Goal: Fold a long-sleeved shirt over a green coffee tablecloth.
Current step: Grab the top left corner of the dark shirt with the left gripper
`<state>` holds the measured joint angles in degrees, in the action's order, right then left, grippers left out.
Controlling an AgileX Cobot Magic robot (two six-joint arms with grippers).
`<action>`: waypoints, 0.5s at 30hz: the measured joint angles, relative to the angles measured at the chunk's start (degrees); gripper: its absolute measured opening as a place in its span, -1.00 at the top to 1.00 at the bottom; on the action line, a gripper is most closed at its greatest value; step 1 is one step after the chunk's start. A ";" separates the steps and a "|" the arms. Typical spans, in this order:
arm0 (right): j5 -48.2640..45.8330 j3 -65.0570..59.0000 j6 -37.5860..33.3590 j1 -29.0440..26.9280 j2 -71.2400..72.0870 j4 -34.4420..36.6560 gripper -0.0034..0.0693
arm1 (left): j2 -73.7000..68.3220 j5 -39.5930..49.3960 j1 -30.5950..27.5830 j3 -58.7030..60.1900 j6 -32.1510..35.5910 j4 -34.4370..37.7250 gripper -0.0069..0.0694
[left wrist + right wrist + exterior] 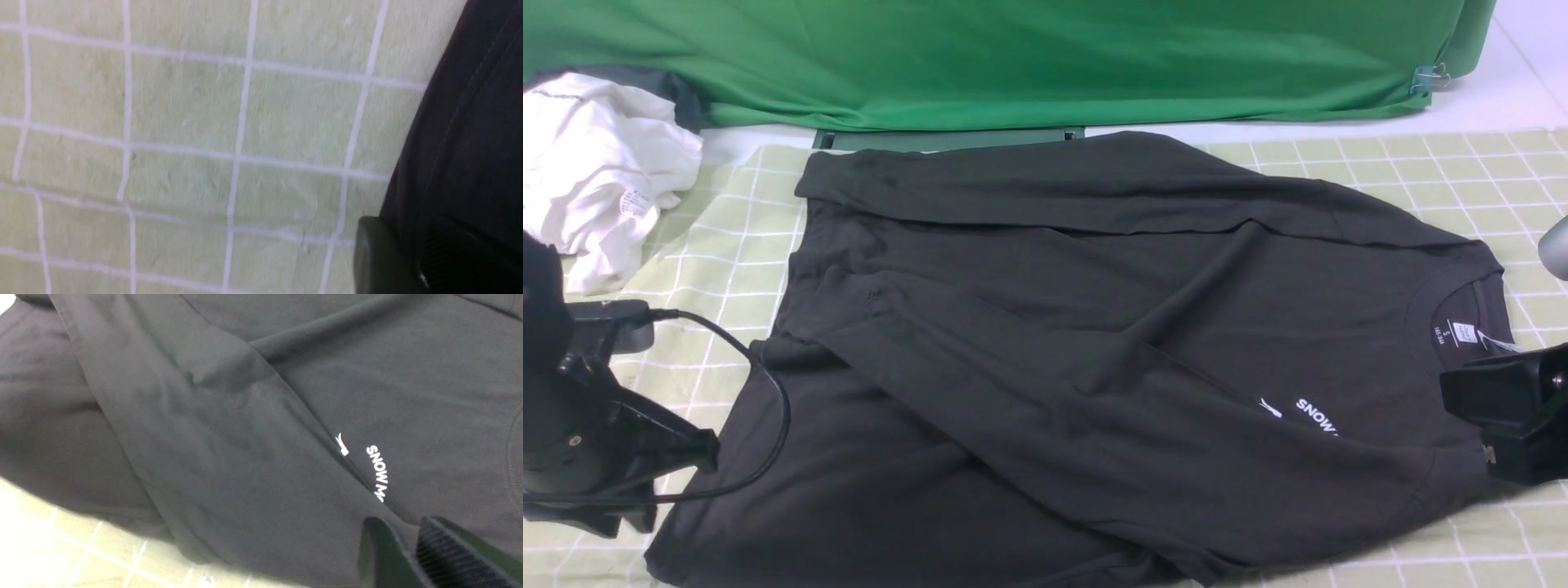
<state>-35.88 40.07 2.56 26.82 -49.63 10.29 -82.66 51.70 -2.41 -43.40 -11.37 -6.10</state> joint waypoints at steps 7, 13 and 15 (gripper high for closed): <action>-0.16 0.00 0.00 0.00 0.00 0.51 0.51 | -1.74 -8.85 -0.10 5.40 1.04 1.69 -0.51; -4.18 2.29 -1.93 0.00 -0.92 1.63 0.51 | -5.11 -9.20 -0.10 5.61 4.02 6.10 -0.36; -6.88 3.97 -3.24 0.00 -1.44 1.79 0.51 | -5.39 -9.20 -0.10 5.61 4.70 6.80 -0.19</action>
<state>-42.76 44.04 -0.69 26.82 -51.07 12.08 -88.04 42.51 -2.52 -37.79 -6.68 0.71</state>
